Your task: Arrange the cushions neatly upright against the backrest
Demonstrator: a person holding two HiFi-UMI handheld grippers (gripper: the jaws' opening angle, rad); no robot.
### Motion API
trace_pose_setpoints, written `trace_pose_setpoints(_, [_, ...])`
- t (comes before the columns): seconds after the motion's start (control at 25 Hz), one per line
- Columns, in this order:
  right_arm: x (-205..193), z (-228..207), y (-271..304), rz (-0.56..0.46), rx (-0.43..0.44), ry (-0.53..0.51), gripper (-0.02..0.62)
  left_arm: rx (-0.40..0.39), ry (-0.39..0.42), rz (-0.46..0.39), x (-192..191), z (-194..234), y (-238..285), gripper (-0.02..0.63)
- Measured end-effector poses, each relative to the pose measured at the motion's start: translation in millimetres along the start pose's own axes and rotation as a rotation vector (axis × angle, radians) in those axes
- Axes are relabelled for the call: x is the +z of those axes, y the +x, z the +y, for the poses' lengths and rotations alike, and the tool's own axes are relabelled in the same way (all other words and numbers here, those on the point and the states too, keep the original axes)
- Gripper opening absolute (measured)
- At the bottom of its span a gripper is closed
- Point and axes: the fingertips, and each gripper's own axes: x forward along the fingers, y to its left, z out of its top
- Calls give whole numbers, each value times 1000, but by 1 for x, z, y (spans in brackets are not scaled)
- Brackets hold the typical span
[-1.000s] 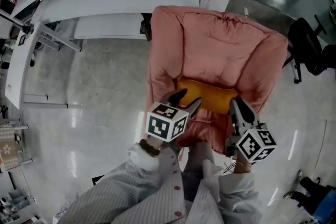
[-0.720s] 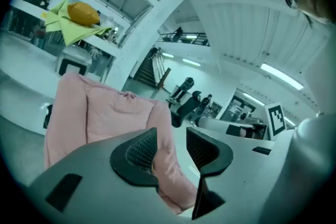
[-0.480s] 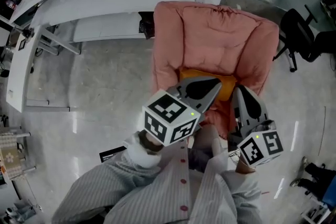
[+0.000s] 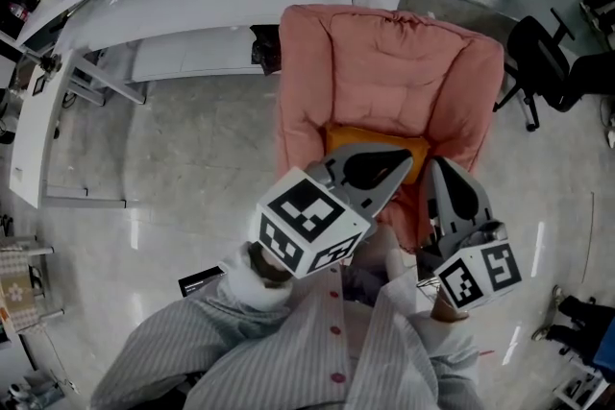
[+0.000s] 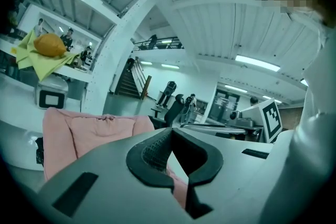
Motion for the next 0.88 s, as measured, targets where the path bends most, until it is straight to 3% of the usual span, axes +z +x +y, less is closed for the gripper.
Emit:
trace_pose_setpoints(0.28, [2,11,-5,6,-12,-58,12,8,32,-12,3,-7,-7,9])
trace_pose_setpoints(0.88, [-4,21,-18,12,-30,-54,12,12,42,-16,-1,-12,-18,9])
